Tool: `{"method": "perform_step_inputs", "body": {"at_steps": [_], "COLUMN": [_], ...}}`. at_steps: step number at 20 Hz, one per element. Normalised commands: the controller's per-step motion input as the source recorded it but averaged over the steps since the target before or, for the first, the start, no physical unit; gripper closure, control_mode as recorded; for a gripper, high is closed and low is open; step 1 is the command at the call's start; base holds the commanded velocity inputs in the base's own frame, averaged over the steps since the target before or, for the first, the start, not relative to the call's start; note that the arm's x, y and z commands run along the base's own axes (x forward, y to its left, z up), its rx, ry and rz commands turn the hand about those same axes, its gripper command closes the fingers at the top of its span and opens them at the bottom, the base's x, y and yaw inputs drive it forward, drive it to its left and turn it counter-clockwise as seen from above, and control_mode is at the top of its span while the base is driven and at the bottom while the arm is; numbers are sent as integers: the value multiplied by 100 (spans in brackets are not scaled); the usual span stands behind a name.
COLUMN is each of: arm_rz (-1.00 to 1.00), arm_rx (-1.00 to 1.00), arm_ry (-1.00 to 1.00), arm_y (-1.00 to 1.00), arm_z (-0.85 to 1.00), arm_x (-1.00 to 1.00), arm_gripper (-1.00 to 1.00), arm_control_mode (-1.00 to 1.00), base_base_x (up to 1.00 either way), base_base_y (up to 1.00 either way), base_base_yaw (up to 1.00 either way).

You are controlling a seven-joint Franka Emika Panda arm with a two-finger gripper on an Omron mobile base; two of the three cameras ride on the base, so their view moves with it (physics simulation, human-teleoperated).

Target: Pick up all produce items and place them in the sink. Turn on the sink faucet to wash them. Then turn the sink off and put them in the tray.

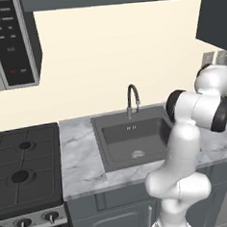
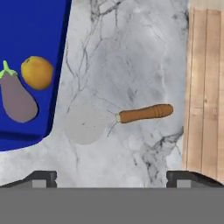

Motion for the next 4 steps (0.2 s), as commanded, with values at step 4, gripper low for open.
{"method": "perform_step_inputs", "body": {"at_steps": [4], "arm_rz": [0], "arm_rx": [0], "arm_ry": [-13], "arm_y": [57], "arm_z": [10], "arm_x": [-78], "arm_gripper": [-100], "arm_control_mode": [-100], "base_base_x": [0], "base_base_y": [0], "base_base_yaw": [0]}}
